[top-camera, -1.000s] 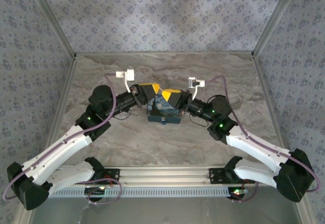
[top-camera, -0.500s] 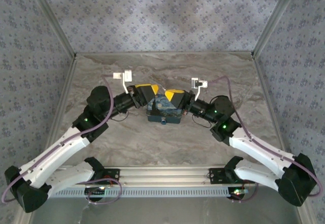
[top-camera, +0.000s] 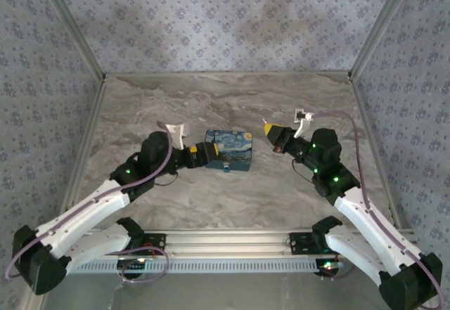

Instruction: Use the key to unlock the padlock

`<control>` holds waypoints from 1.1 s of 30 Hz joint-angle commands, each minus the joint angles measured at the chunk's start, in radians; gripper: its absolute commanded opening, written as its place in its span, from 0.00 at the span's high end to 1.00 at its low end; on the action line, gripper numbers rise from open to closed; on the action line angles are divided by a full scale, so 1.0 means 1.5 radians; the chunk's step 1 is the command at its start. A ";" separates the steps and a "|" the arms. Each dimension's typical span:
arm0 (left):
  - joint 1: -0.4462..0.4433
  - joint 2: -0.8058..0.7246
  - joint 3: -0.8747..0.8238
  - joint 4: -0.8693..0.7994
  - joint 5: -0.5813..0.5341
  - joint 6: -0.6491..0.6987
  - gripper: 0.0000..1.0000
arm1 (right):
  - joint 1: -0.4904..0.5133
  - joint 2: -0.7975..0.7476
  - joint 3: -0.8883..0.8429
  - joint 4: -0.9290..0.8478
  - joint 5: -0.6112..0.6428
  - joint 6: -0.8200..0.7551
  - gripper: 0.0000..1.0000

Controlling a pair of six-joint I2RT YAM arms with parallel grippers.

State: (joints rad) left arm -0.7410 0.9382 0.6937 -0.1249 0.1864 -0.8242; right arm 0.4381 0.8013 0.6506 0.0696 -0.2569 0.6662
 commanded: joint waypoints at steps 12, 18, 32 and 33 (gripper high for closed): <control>-0.022 0.128 -0.153 0.254 -0.039 0.003 0.00 | -0.024 0.215 0.020 -0.061 0.122 -0.086 1.00; -0.014 0.227 -0.104 0.319 -0.044 0.026 0.00 | -0.015 0.279 0.026 -0.033 0.145 -0.086 1.00; 0.022 0.340 -0.032 0.353 -0.023 0.048 0.00 | -0.005 0.406 0.077 -0.041 0.222 -0.095 1.00; 0.021 0.337 -0.047 0.362 -0.025 0.045 0.00 | -0.004 0.417 0.084 -0.042 0.228 -0.095 1.00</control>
State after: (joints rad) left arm -0.7067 1.4410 0.6384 0.3653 0.1349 -0.7673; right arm 0.4259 1.3972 0.7345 0.0109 0.0273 0.5331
